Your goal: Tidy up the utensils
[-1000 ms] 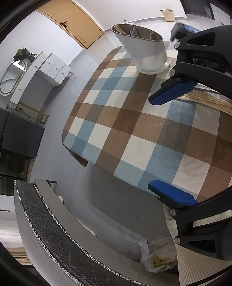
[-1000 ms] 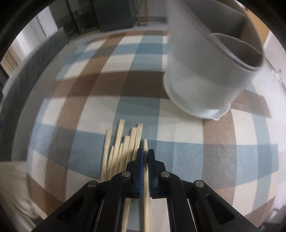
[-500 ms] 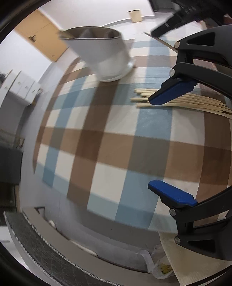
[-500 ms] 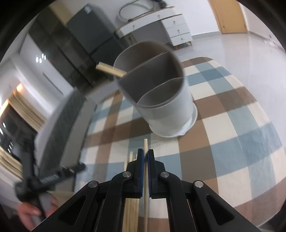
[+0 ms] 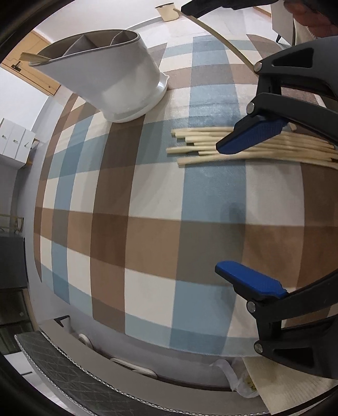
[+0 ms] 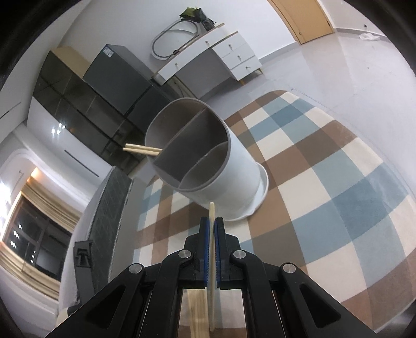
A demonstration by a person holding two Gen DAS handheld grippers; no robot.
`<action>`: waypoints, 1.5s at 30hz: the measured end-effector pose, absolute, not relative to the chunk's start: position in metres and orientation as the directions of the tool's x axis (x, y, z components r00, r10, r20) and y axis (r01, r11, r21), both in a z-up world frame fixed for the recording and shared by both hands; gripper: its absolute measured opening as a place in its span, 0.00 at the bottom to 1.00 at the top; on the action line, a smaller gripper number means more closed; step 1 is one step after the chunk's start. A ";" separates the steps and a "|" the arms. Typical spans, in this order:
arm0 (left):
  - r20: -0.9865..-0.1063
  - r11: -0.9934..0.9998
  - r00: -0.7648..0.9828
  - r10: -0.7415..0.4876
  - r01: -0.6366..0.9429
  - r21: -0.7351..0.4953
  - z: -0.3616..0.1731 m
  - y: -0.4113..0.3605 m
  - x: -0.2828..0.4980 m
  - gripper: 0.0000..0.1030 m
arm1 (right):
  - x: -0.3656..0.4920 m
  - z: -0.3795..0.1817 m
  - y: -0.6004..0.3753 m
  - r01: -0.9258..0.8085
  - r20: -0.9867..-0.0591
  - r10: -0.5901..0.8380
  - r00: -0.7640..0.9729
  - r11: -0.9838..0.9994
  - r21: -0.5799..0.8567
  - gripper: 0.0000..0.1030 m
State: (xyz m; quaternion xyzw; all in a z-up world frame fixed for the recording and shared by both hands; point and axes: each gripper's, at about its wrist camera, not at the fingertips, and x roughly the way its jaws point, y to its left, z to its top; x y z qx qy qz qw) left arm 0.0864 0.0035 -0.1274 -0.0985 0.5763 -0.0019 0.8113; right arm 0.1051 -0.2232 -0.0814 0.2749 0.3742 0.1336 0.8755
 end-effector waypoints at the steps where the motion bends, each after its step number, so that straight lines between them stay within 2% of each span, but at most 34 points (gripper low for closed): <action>1: -0.936 0.981 0.332 -0.114 -0.109 -0.158 -0.128 0.001 0.088 0.77 | 0.105 -0.081 -0.224 -0.032 -0.580 0.440 0.686 0.814 0.579 0.03; 5: -0.944 0.984 0.313 -0.108 -0.102 -0.147 -0.130 -0.009 0.096 0.68 | 0.106 -0.079 -0.227 -0.036 -0.567 0.440 0.696 0.810 0.585 0.03; 12: -0.958 0.982 0.268 -0.105 -0.126 -0.142 -0.135 -0.019 0.113 0.63 | 0.108 -0.079 -0.233 -0.015 -0.564 0.437 0.701 0.799 0.601 0.03; 13: -0.961 0.983 0.259 -0.098 -0.123 -0.134 -0.136 -0.021 0.115 0.61 | 0.108 -0.078 -0.233 -0.016 -0.565 0.438 0.700 0.800 0.600 0.03; 15: -0.968 0.987 0.237 -0.080 -0.119 -0.111 -0.140 -0.025 0.118 0.45 | 0.107 -0.076 -0.232 -0.019 -0.562 0.437 0.702 0.800 0.599 0.03; 23: -0.975 0.987 0.214 -0.066 -0.132 -0.095 -0.144 -0.030 0.119 0.43 | 0.109 -0.073 -0.233 -0.026 -0.550 0.446 0.707 0.792 0.610 0.03; 24: -0.976 0.987 0.207 -0.071 -0.130 -0.099 -0.144 -0.031 0.120 0.35 | 0.109 -0.074 -0.234 -0.023 -0.551 0.448 0.705 0.790 0.613 0.03; 26: -0.975 0.983 0.208 -0.077 -0.146 -0.108 -0.144 -0.030 0.120 0.28 | 0.109 -0.074 -0.233 -0.021 -0.553 0.450 0.701 0.788 0.615 0.03; 35: -0.970 0.977 0.227 -0.082 -0.174 -0.123 -0.143 -0.027 0.121 0.25 | 0.108 -0.074 -0.235 -0.015 -0.554 0.448 0.702 0.787 0.617 0.03; 37: -0.970 0.978 0.233 -0.072 -0.176 -0.115 -0.143 -0.028 0.121 0.22 | 0.108 -0.074 -0.235 -0.017 -0.555 0.448 0.701 0.788 0.615 0.03; 40: -0.963 0.972 0.247 -0.104 -0.178 -0.151 -0.143 -0.028 0.116 0.08 | 0.108 -0.074 -0.235 -0.016 -0.558 0.445 0.701 0.791 0.611 0.03; 45: -0.961 0.978 0.263 -0.087 -0.160 -0.133 -0.141 -0.030 0.115 0.04 | 0.108 -0.074 -0.234 -0.012 -0.562 0.439 0.701 0.795 0.606 0.03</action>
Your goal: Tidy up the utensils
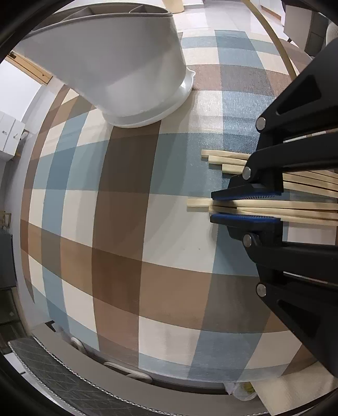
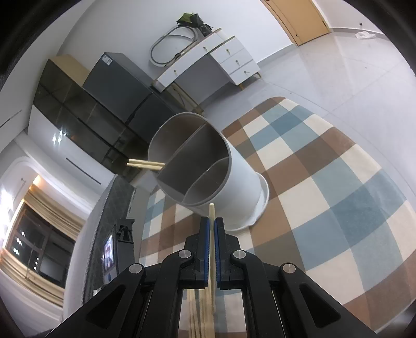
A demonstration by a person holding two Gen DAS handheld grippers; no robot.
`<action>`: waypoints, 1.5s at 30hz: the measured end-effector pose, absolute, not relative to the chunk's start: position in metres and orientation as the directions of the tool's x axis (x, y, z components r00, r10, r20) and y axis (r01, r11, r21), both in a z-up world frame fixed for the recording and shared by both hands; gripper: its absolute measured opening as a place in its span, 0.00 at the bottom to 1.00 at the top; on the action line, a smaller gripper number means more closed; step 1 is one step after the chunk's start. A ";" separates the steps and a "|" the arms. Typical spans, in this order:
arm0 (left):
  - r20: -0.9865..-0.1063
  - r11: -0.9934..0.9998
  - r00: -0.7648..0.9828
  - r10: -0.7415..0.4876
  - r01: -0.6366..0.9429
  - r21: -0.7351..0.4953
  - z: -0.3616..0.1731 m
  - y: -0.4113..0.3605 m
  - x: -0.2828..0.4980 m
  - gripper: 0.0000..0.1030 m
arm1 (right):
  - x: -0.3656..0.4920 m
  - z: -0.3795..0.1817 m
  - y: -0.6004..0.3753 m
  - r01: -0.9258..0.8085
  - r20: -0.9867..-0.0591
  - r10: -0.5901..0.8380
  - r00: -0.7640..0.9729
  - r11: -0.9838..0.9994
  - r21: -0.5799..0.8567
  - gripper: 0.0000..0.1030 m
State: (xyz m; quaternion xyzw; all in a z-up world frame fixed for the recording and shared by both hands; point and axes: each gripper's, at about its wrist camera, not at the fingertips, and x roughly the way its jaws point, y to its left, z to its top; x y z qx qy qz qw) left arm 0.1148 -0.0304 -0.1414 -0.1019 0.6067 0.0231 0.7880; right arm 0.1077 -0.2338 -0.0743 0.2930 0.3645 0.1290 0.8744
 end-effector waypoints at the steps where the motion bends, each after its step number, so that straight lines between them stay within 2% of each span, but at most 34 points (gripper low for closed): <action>1: -0.960 0.978 0.267 -0.089 -0.159 -0.135 -0.141 -0.030 0.114 0.03 | 0.108 -0.074 -0.233 -0.012 -0.563 0.438 0.701 0.796 0.605 0.03; 2: -0.957 0.977 0.276 -0.091 -0.159 -0.139 -0.139 -0.028 0.113 0.00 | 0.107 -0.074 -0.233 -0.013 -0.563 0.437 0.702 0.798 0.603 0.03; 16: -0.928 0.961 0.345 -0.140 -0.177 -0.211 -0.118 -0.001 0.104 0.00 | 0.104 -0.071 -0.228 -0.026 -0.566 0.412 0.714 0.824 0.566 0.02; 25: -0.839 0.954 0.498 -0.221 -0.067 -0.291 -0.065 -0.005 0.082 0.00 | 0.088 -0.056 -0.208 -0.135 -0.549 0.407 0.730 0.874 0.468 0.00; 29: -0.807 0.948 0.531 -0.258 -0.022 -0.318 -0.047 0.000 0.072 0.00 | 0.085 -0.062 -0.208 -0.101 -0.590 0.369 0.718 0.894 0.436 0.03; 33: -0.797 0.945 0.540 -0.271 -0.009 -0.328 -0.044 0.007 0.064 0.00 | 0.098 -0.085 -0.221 -0.013 -0.676 0.360 0.643 0.888 0.460 0.03; 34: -0.795 0.943 0.541 -0.276 -0.007 -0.332 -0.046 0.010 0.065 0.00 | 0.104 -0.092 -0.224 0.009 -0.700 0.357 0.618 0.887 0.461 0.05; 39: -0.789 0.926 0.526 -0.316 -0.010 -0.378 -0.053 0.019 0.066 0.00 | 0.133 -0.118 -0.228 0.105 -0.782 0.339 0.523 0.885 0.454 0.26; 45: -0.774 0.905 0.524 -0.355 -0.013 -0.424 -0.057 0.033 0.072 0.00 | 0.162 -0.141 -0.187 0.096 -0.858 0.265 0.441 0.936 0.339 0.30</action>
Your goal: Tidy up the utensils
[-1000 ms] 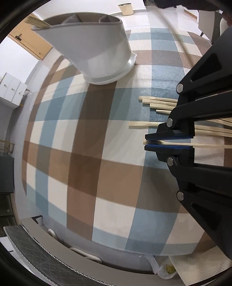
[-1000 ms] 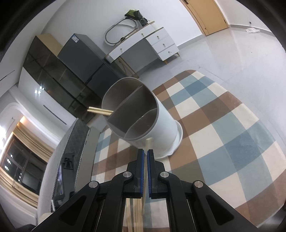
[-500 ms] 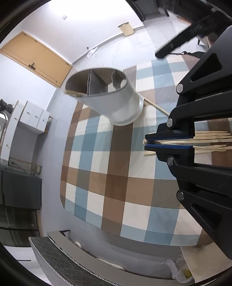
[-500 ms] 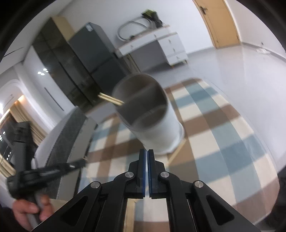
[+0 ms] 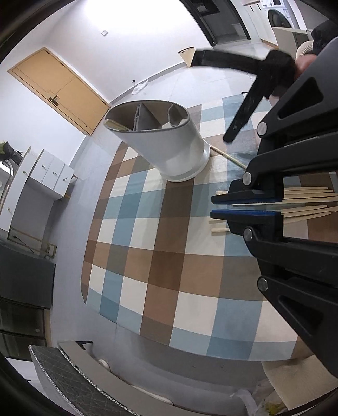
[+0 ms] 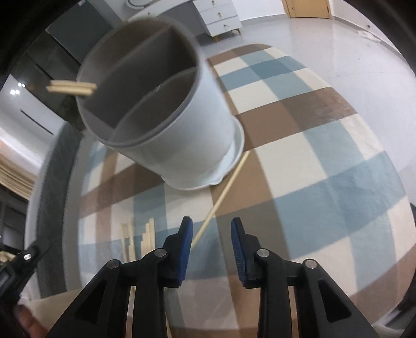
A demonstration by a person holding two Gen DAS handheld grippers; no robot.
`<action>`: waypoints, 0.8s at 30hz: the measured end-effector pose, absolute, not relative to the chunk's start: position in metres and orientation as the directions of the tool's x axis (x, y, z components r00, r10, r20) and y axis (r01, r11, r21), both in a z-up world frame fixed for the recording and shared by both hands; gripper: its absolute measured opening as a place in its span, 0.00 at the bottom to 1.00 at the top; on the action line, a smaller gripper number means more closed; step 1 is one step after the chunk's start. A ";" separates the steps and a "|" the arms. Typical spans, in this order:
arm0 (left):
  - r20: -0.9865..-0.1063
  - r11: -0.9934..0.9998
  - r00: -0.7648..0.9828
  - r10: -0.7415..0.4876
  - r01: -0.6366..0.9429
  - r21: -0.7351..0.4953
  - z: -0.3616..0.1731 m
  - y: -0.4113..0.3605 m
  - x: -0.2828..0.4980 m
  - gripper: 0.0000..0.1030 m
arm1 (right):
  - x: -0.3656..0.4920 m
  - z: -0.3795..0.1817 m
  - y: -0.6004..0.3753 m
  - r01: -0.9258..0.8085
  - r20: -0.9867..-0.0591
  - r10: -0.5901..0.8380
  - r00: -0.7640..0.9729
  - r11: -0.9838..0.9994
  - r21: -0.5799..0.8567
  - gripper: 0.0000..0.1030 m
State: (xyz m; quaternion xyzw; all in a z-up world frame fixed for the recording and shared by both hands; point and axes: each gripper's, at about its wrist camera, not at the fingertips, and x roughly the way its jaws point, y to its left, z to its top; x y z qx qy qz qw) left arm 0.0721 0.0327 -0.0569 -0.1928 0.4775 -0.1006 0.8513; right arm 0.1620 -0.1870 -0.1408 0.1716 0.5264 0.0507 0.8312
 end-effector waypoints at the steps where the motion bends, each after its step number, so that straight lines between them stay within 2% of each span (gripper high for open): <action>1: -0.775 0.901 0.521 -0.358 -0.025 -0.433 -0.058 0.036 0.073 0.00 | 0.166 -0.144 -0.180 0.109 -0.867 0.243 0.434 0.942 0.318 0.30; 7: -0.772 0.860 0.499 -0.393 -0.097 -0.501 -0.063 0.057 0.077 0.00 | 0.173 -0.162 -0.143 0.105 -0.901 0.057 0.430 0.988 0.113 0.30; 8: -0.773 0.855 0.499 -0.393 -0.111 -0.506 -0.063 0.060 0.077 0.00 | 0.171 -0.163 -0.135 0.079 -0.901 0.015 0.433 0.995 0.054 0.26; 9: -0.774 0.852 0.500 -0.390 -0.124 -0.509 -0.063 0.063 0.076 0.00 | 0.169 -0.164 -0.129 0.058 -0.903 -0.009 0.430 0.998 0.018 0.16; 10: -0.770 0.846 0.501 -0.395 -0.129 -0.518 -0.063 0.066 0.076 0.00 | 0.165 -0.165 -0.125 0.028 -0.901 -0.019 0.434 1.000 -0.007 0.11; 16: -0.771 0.832 0.484 -0.413 -0.145 -0.536 -0.062 0.067 0.075 0.00 | 0.134 -0.166 -0.121 -0.127 -0.909 0.033 0.415 0.992 -0.022 0.09; 18: -0.772 0.830 0.482 -0.414 -0.149 -0.538 -0.062 0.068 0.075 0.00 | 0.119 -0.166 -0.123 -0.191 -0.920 0.079 0.384 0.982 0.004 0.04; 20: -0.774 0.831 0.482 -0.411 -0.151 -0.535 -0.061 0.068 0.075 0.00 | 0.102 -0.164 -0.120 -0.269 -0.928 0.127 0.350 0.963 0.030 0.03; 24: -0.782 0.828 0.469 -0.411 -0.166 -0.535 -0.063 0.069 0.075 0.00 | 0.075 -0.165 -0.110 -0.401 -0.945 0.136 0.298 0.916 0.006 0.04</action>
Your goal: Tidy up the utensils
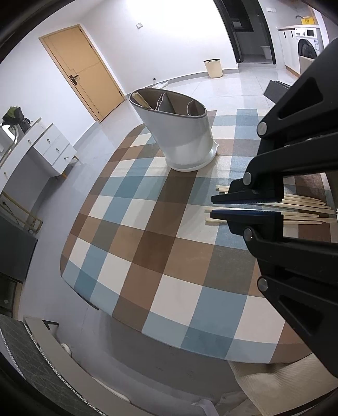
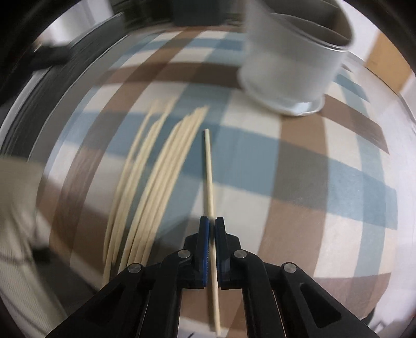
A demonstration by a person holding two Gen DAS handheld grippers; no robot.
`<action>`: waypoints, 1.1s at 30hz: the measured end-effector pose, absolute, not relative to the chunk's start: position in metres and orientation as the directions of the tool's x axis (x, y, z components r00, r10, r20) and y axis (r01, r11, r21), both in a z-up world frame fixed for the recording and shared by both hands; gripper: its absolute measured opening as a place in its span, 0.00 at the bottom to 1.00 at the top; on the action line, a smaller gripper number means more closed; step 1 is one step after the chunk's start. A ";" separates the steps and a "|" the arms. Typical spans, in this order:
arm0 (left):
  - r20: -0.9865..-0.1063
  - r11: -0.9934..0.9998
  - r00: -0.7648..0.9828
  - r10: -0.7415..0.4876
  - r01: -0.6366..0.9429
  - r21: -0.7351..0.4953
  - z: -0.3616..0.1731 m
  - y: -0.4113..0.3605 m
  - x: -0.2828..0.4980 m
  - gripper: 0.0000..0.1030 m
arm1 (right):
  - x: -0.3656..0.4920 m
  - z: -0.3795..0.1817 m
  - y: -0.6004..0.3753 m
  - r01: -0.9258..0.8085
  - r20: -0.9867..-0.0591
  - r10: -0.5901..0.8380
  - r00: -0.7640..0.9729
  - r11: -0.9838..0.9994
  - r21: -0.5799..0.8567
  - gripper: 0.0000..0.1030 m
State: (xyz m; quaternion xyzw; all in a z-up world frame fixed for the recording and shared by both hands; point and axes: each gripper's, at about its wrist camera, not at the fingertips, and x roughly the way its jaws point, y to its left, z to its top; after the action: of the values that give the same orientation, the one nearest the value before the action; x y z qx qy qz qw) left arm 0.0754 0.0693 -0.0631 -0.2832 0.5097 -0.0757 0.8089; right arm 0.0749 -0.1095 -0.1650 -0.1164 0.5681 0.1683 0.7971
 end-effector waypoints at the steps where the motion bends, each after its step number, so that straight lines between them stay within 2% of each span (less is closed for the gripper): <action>1: -0.786 0.828 0.463 -0.409 -0.173 -0.533 -0.064 0.070 0.076 0.00 | 0.073 -0.165 -0.108 -0.406 -0.947 0.125 0.297 0.914 -0.006 0.04; 10: -0.818 0.835 0.444 -0.366 -0.230 -0.499 -0.072 0.081 0.078 0.01 | 0.107 -0.163 -0.087 -0.404 -0.936 0.110 0.336 0.914 -0.038 0.11; 11: -0.822 0.837 0.441 -0.361 -0.236 -0.494 -0.073 0.083 0.079 0.06 | 0.112 -0.163 -0.083 -0.410 -0.934 0.104 0.343 0.911 -0.049 0.14; 14: -0.838 0.843 0.435 -0.329 -0.264 -0.468 -0.078 0.087 0.080 0.25 | 0.125 -0.162 -0.074 -0.421 -0.931 0.103 0.351 0.905 -0.059 0.13; 17: -0.851 0.850 0.433 -0.298 -0.285 -0.443 -0.084 0.091 0.082 0.32 | 0.137 -0.166 -0.070 -0.430 -0.927 0.126 0.352 0.902 -0.041 0.04; 18: -0.858 0.856 0.424 -0.289 -0.288 -0.430 -0.087 0.090 0.083 0.34 | 0.138 -0.166 -0.070 -0.432 -0.925 0.136 0.355 0.901 -0.034 0.04; 25: -0.908 0.894 0.282 -0.310 -0.239 -0.379 -0.120 0.067 0.097 0.36 | 0.145 -0.139 -0.112 -0.332 -0.841 0.327 0.431 0.924 0.190 0.03; 28: -0.928 0.924 0.261 -0.264 -0.207 -0.321 -0.127 0.052 0.103 0.36 | 0.144 -0.122 -0.140 -0.270 -0.765 0.418 0.489 0.907 0.323 0.03; 33: -0.953 0.962 0.244 -0.181 -0.159 -0.223 -0.137 0.030 0.114 0.36 | 0.147 -0.114 -0.173 -0.196 -0.686 0.469 0.556 0.876 0.440 0.03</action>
State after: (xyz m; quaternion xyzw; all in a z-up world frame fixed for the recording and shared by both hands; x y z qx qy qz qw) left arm 0.1141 0.0299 -0.1366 -0.1380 0.6148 -0.0072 0.7765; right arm 0.1469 -0.1728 -0.1142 0.1586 0.4301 0.1918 0.8678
